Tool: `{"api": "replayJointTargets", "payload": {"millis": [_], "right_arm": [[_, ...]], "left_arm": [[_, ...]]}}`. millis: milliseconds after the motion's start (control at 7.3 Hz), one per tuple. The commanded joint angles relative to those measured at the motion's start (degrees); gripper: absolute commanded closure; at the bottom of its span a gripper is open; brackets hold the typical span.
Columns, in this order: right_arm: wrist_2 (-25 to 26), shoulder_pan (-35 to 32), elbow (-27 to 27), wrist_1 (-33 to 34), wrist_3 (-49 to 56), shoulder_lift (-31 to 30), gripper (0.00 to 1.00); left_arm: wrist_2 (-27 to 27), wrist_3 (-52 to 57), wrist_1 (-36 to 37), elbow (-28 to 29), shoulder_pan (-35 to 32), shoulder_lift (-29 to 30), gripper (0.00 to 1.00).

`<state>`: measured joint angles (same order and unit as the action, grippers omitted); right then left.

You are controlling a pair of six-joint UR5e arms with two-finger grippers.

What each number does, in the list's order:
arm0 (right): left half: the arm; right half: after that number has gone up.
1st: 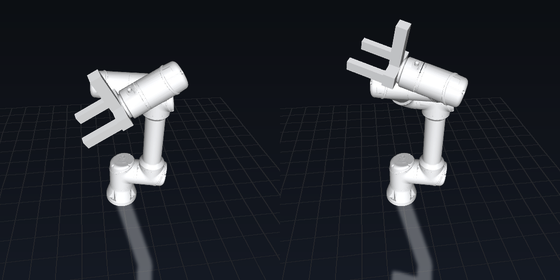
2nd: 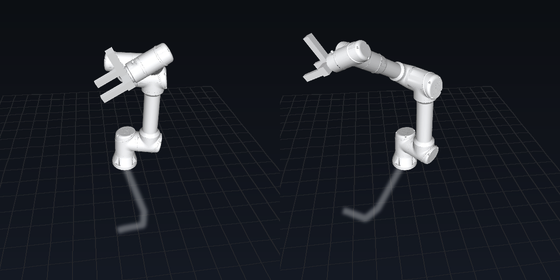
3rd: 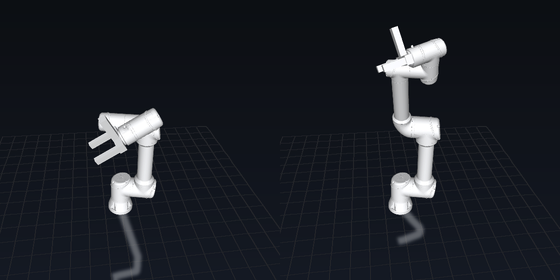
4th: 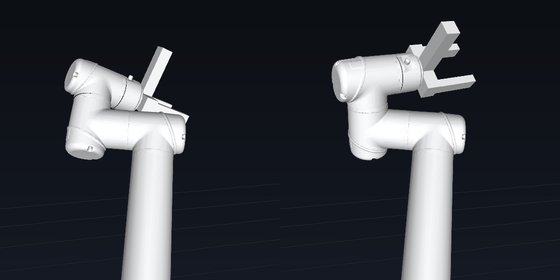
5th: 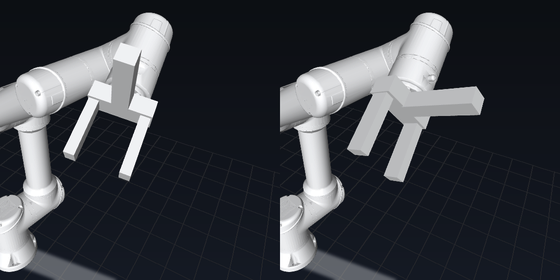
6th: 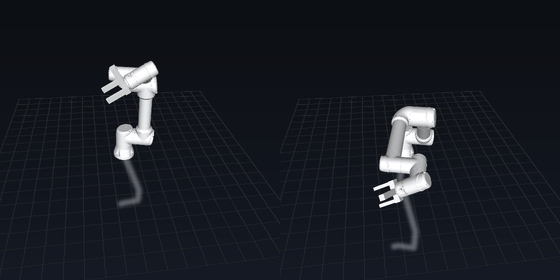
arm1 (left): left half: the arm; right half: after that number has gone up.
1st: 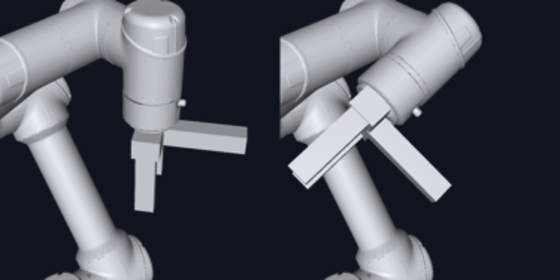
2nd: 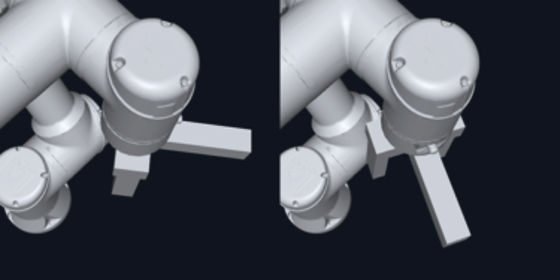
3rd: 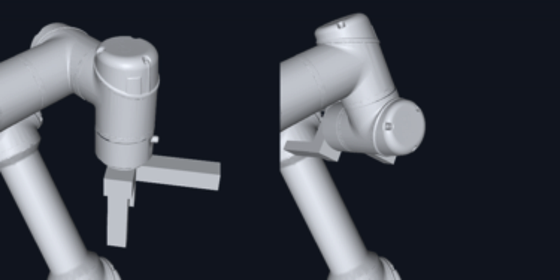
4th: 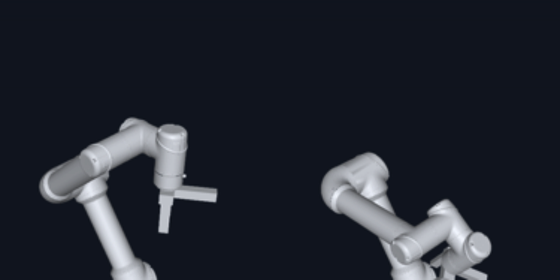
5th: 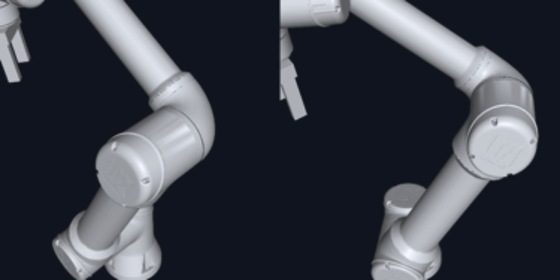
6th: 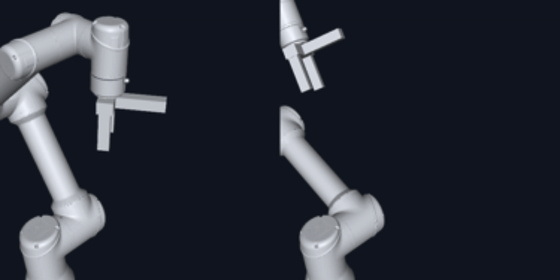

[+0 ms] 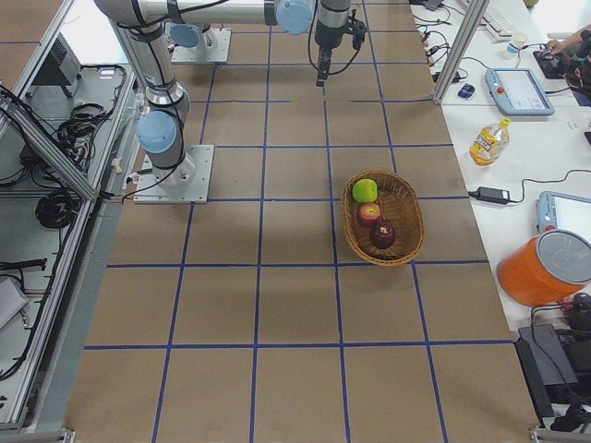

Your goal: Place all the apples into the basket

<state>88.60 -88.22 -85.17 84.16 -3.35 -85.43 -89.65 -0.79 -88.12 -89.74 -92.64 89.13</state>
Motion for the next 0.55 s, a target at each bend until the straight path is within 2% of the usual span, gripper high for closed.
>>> {"api": "replayJointTargets", "payload": {"millis": [0,411], "right_arm": [[0.17,0.07,0.52,0.04,0.01,-0.18,0.0],[-0.01,-0.19,0.35,0.04,0.01,-0.18,0.0]], "left_arm": [[-0.43,-0.7,-0.03,0.53,0.01,0.25,0.0],[-0.09,-0.62,-0.03,0.01,0.01,0.17,0.0]]}}
